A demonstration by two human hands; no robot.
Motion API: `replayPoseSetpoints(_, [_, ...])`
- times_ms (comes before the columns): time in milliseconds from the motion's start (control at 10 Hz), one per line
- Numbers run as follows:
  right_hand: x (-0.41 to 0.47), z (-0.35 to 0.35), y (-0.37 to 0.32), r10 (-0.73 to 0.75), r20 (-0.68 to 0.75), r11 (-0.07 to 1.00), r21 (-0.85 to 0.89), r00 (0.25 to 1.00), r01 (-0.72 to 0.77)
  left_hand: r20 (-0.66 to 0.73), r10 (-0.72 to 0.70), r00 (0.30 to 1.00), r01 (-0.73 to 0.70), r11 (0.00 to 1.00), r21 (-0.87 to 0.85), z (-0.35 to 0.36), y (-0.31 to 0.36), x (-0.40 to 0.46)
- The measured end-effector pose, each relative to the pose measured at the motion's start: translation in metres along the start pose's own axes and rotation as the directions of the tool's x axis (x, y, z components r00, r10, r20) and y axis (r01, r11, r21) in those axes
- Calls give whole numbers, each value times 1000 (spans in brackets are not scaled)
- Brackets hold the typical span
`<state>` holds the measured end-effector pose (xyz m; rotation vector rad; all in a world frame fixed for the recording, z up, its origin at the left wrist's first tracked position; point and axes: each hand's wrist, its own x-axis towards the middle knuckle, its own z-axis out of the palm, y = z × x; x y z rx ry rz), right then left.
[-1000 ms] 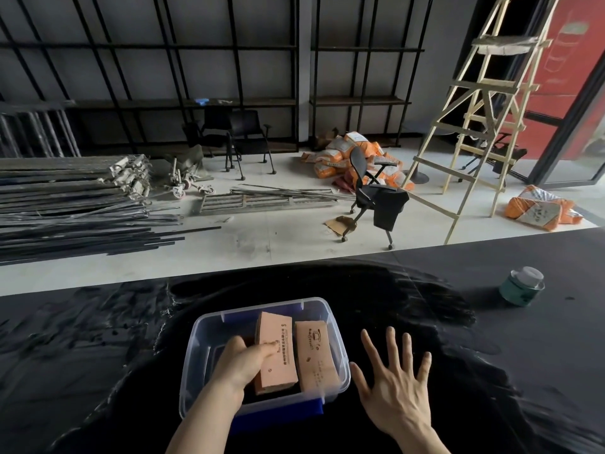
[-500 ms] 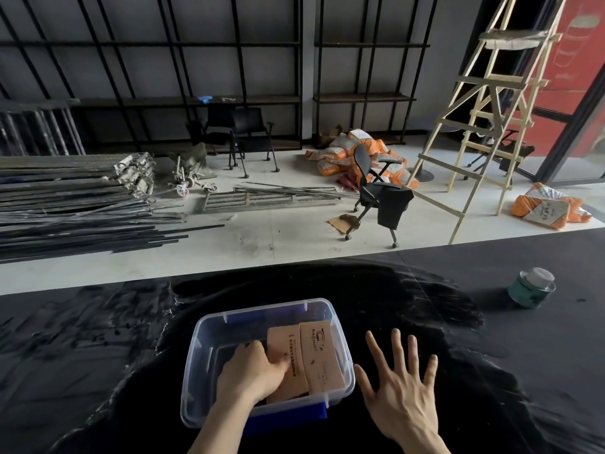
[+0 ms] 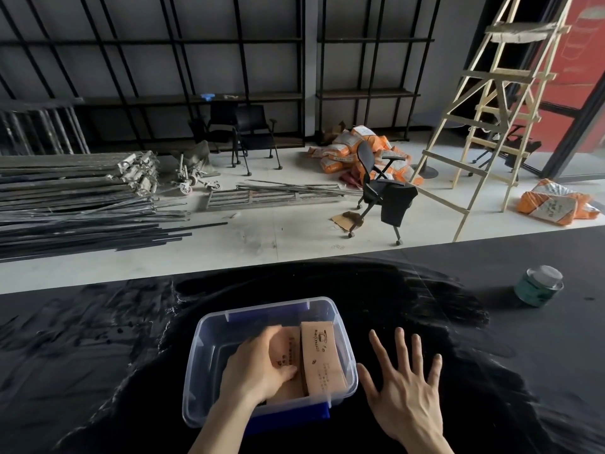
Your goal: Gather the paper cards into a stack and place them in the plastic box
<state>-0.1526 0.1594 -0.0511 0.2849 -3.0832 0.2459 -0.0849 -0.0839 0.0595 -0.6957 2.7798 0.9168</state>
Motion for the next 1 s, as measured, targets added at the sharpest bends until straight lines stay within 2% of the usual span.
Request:
replayPoseSetpoints(100, [0,0,0,1,0,1000,-1,1000,-1,-19,2,1000,-1,1000,11,3,1,1])
replayPoseSetpoints(300, [1,-1,0,2,5,1000,-1,1000,-2,8,-102,995,102,993,-61,3,2,6])
replayPoseSetpoints(400, [0,-1,0,3,13,1000,-1,1000,-3,26,-123,992,123,992,3,2,0,6])
replayPoseSetpoints(900, [1,-4,-1,24,59,999,-24,998,-22,47,-96,994,92,993,73,14,3,8])
replayPoseSetpoints(1000, [3,-8,-5,44,90,998,-46,995,-40,-5,-90,996,90,992,91,10,1,4])
